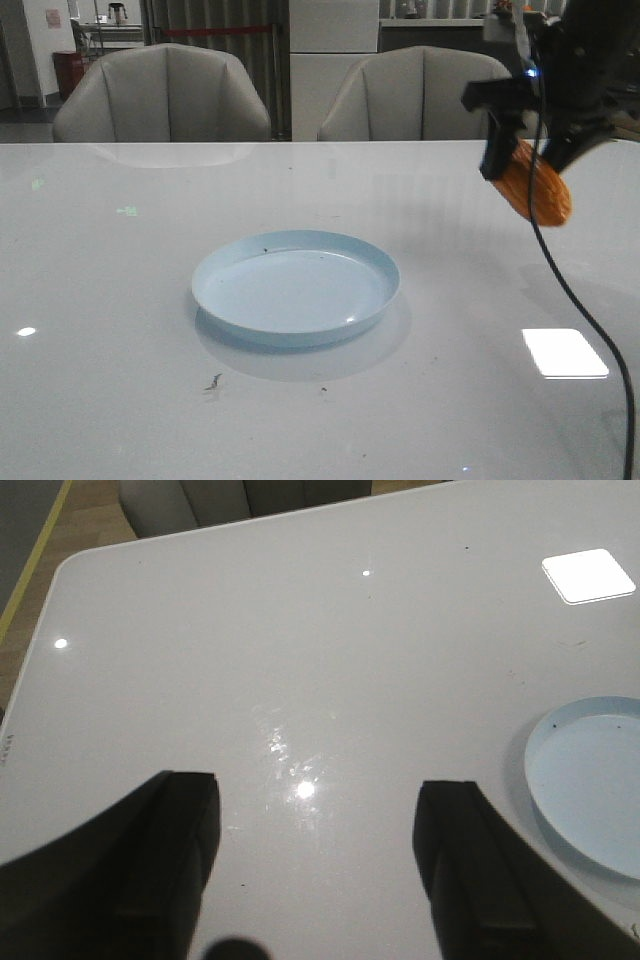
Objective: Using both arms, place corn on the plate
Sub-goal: 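Lift the corn and carry it over the plate with the right gripper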
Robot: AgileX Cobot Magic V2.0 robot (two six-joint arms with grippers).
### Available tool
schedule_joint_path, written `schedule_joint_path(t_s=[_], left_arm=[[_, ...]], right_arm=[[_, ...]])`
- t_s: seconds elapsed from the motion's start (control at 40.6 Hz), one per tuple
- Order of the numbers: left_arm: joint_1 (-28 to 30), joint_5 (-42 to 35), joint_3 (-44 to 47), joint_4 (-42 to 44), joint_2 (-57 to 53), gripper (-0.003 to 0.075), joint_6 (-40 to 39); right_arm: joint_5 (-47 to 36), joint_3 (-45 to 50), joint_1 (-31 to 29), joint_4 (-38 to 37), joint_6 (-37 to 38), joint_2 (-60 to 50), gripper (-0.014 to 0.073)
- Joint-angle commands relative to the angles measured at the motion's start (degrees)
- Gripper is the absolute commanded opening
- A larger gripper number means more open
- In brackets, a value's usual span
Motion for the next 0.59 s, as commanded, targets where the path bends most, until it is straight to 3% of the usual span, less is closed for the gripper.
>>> schedule_joint_path(t_s=[0.0,0.32,0.566], left_arm=[[0.11,-4.89,-1.59,-1.07,-0.28,0.0477,-0.03],[0.11,-4.89,-1.59,-1.49,-0.28,0.0477,-0.03],[0.11,-4.55,-1.59,-2.4,-0.28,0.0477,-0.03]], right_arm=[[-0.06,-7.44,3.49,1.16,-0.51,-3.27,0.027],[-0.84,-13.35,17.35,1.1,-0.51,-1.22,0.027],[0.92,-13.35,22.09,1.1,-0.82,4.6,0.027]])
